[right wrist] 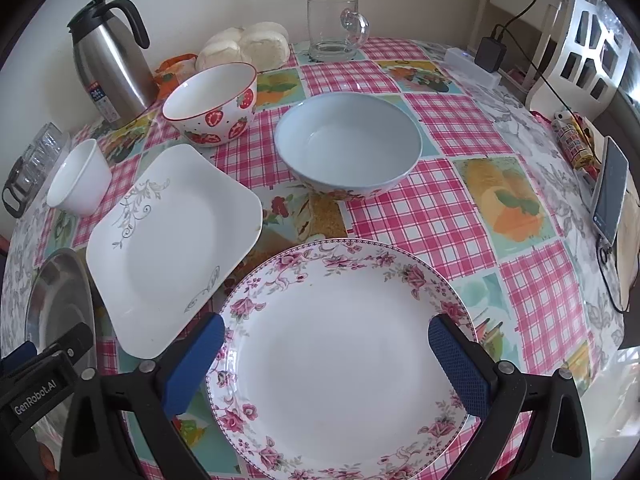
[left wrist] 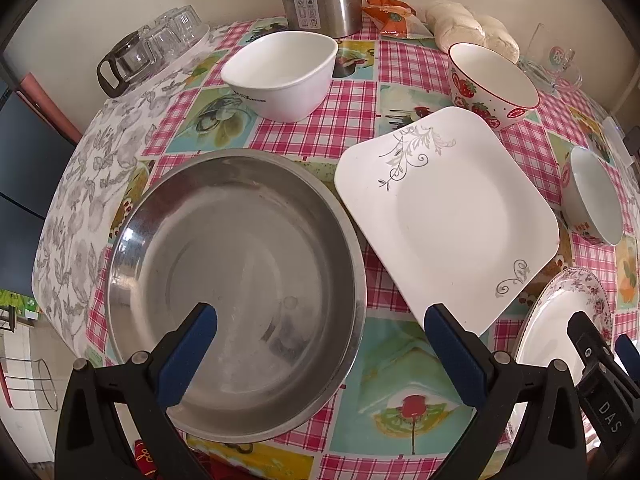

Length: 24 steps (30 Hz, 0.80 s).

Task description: Organize plates and bowls

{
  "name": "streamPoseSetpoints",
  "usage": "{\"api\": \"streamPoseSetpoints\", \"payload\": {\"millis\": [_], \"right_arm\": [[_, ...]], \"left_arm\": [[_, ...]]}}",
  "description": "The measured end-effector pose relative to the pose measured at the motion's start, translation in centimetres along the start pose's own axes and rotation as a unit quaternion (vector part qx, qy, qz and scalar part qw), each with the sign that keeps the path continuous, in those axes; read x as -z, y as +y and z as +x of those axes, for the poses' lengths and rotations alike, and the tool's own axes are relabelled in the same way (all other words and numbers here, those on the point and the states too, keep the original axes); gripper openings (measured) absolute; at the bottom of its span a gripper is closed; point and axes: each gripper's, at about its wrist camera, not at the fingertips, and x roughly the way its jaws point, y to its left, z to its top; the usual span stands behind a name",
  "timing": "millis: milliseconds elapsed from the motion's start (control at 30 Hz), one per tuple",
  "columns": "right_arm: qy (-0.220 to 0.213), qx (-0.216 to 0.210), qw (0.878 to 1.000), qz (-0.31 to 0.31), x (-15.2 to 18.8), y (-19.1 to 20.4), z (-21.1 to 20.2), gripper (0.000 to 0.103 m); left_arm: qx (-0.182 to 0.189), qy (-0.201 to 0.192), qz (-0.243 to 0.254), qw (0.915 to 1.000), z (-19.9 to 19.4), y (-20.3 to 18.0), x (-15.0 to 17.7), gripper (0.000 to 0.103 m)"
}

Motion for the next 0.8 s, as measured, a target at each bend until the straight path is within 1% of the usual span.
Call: {"api": "streamPoseSetpoints", "payload": {"millis": [800], "right_arm": [[0.002,0.008,1.0,-0.015,0.29,0.72,0.37,0.103]], "left_arm": [[0.009,0.016,0.003,0.9998,0.4,-0.08,-0.17,0.103]]}}
